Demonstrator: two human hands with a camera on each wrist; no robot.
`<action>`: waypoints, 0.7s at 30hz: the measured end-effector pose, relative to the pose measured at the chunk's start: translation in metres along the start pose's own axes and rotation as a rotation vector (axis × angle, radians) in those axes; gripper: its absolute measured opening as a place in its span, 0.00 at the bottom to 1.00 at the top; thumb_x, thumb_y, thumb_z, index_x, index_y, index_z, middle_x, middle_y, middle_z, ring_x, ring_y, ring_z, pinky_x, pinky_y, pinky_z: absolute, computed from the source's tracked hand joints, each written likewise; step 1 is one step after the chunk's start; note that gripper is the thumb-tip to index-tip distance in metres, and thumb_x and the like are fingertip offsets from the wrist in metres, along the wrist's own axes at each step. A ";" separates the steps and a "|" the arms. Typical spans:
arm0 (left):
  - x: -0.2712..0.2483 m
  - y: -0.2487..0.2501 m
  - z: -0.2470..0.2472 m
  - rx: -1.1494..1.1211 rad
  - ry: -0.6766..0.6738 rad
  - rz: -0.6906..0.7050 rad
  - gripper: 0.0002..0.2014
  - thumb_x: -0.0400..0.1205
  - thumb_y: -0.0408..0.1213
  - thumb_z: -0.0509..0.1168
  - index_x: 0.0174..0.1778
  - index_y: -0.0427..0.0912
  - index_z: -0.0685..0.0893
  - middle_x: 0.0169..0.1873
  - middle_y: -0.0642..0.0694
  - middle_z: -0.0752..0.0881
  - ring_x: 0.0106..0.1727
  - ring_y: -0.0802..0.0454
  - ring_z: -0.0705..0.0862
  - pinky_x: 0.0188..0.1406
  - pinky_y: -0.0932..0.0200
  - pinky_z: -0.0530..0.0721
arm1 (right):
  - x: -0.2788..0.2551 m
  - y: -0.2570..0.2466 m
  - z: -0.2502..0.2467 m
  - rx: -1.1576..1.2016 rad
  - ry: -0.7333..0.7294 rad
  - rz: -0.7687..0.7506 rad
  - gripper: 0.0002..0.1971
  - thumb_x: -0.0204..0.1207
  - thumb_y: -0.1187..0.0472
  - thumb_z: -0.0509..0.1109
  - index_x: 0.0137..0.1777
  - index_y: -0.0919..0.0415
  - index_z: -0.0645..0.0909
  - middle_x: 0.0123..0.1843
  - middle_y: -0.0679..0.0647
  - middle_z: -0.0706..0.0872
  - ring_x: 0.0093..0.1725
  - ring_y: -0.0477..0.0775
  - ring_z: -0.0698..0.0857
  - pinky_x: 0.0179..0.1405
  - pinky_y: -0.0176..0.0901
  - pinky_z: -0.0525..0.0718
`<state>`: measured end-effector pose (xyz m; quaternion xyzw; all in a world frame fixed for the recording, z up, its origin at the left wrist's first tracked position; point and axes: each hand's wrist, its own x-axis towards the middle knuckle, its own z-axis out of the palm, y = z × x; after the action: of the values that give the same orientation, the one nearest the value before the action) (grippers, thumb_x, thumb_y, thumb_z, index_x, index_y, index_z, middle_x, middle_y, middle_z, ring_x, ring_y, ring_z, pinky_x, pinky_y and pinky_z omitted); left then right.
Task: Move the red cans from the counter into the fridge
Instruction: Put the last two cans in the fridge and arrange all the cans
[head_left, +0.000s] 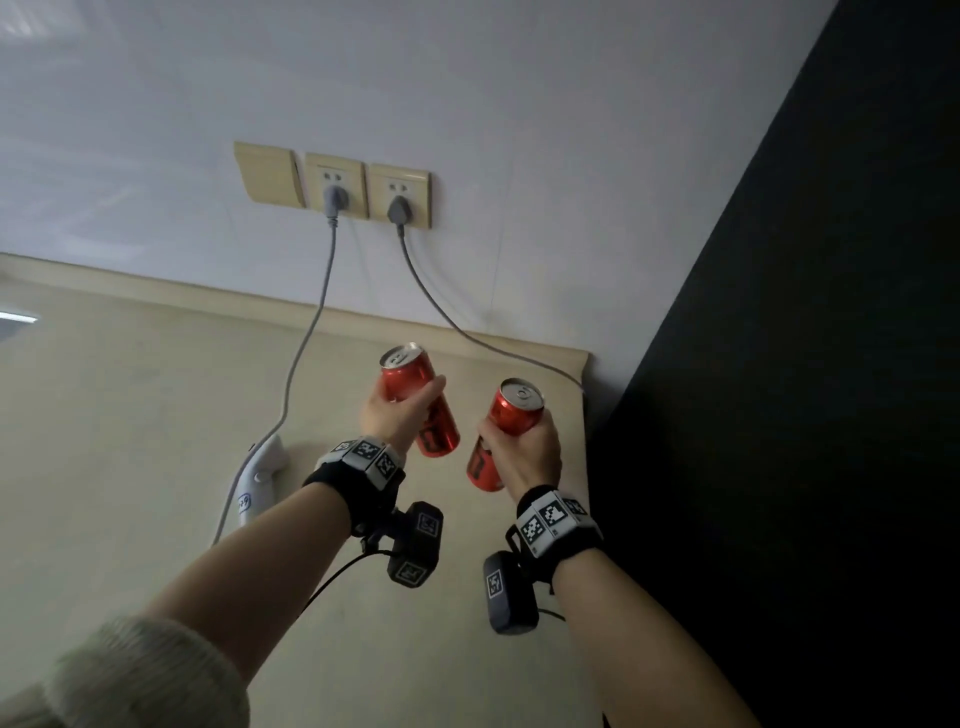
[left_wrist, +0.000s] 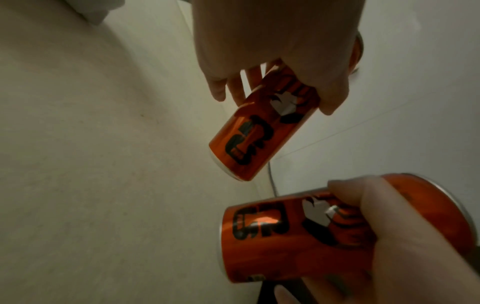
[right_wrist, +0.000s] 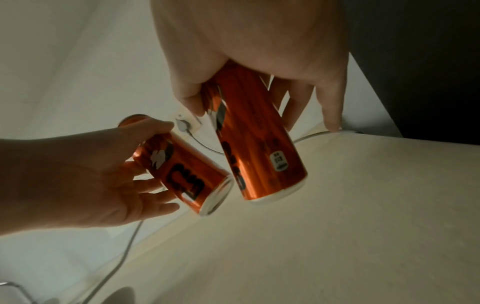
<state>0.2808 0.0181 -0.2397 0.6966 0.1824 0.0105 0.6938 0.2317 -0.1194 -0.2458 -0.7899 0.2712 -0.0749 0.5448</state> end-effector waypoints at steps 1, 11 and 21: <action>-0.011 0.003 -0.001 -0.024 0.020 0.025 0.22 0.70 0.44 0.78 0.58 0.48 0.81 0.52 0.46 0.87 0.55 0.47 0.85 0.62 0.48 0.82 | -0.006 -0.003 -0.004 0.010 -0.013 -0.018 0.27 0.54 0.44 0.76 0.54 0.52 0.80 0.52 0.51 0.86 0.50 0.54 0.87 0.57 0.47 0.83; -0.161 0.008 -0.035 -0.174 0.286 0.214 0.14 0.73 0.44 0.75 0.52 0.47 0.83 0.43 0.50 0.86 0.45 0.56 0.84 0.43 0.65 0.80 | -0.123 -0.001 -0.074 0.027 -0.275 -0.297 0.22 0.56 0.45 0.76 0.51 0.49 0.82 0.45 0.43 0.88 0.46 0.45 0.86 0.53 0.45 0.82; -0.282 0.007 -0.074 -0.133 0.288 0.335 0.10 0.71 0.41 0.76 0.42 0.51 0.81 0.44 0.45 0.87 0.46 0.47 0.87 0.56 0.44 0.88 | -0.226 0.007 -0.127 -0.024 -0.389 -0.484 0.24 0.57 0.45 0.75 0.54 0.47 0.82 0.47 0.42 0.88 0.46 0.46 0.85 0.52 0.45 0.83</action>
<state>-0.0008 0.0133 -0.1631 0.6610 0.1602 0.2371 0.6937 -0.0140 -0.1103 -0.1620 -0.8376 -0.0330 -0.0467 0.5434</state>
